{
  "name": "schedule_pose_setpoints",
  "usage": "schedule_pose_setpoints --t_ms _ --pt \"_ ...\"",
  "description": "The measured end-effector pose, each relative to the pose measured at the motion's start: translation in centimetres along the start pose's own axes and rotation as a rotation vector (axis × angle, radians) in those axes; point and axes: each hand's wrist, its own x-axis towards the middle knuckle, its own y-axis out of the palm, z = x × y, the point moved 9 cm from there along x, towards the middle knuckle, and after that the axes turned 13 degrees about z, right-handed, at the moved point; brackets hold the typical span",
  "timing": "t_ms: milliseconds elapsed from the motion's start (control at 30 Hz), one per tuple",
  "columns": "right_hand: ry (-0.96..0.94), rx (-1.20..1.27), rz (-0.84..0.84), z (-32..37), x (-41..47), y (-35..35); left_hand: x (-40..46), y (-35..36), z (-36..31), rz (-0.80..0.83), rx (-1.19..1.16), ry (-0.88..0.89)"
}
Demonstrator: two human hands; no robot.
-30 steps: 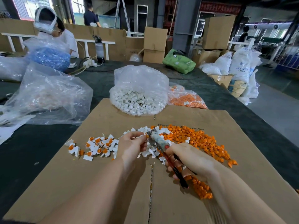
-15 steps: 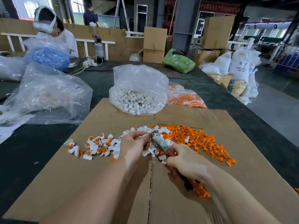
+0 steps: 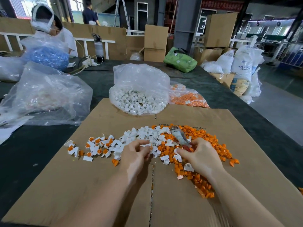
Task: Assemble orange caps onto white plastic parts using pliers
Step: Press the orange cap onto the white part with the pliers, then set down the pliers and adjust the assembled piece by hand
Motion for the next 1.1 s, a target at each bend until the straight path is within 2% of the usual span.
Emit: schedule_pose_setpoints --t_ms 100,267,467,567,600,667,733,767,833,967,1033,1100 --pt "0.055 -0.251 -0.090 -1.6 0.7 -0.7 -0.4 0.5 -0.2 0.051 0.228 0.038" --pt "0.031 -0.449 -0.159 -2.0 0.9 -0.8 -0.6 0.8 -0.6 0.064 0.378 0.111" --pt "0.070 -0.599 -0.138 -2.0 1.1 0.3 -0.7 0.4 -0.1 0.046 0.342 0.128" --pt "0.019 -0.677 -0.227 -0.4 0.1 0.4 -0.7 0.4 0.1 0.048 0.329 0.133" --pt "-0.073 -0.637 -0.269 0.8 -0.4 0.6 -0.7 0.4 0.1 0.050 0.320 0.135" --pt "-0.372 -0.456 -0.313 3.8 -1.9 1.7 -0.7 0.5 0.2 0.057 0.296 0.136" --pt "-0.624 -0.337 -0.295 6.4 -3.6 3.8 -0.6 0.6 0.1 0.066 0.282 0.142" --pt "-0.693 -0.328 -0.269 7.4 -4.2 4.8 -0.6 0.7 0.0 0.072 0.287 0.147" --pt "-0.735 -0.296 -0.262 8.2 -4.6 5.7 -0.6 0.8 -0.1 0.081 0.286 0.149" --pt "-0.676 -0.189 -0.279 7.6 -4.1 5.8 -1.0 0.9 0.2 0.151 0.216 0.126" --pt "-0.665 -0.169 -0.289 7.4 -4.1 5.8 -1.2 1.5 0.1 0.210 0.305 0.146" --pt "-0.670 -0.153 -0.300 7.3 -4.2 5.8 -1.3 1.7 -0.1 0.201 0.439 0.161"
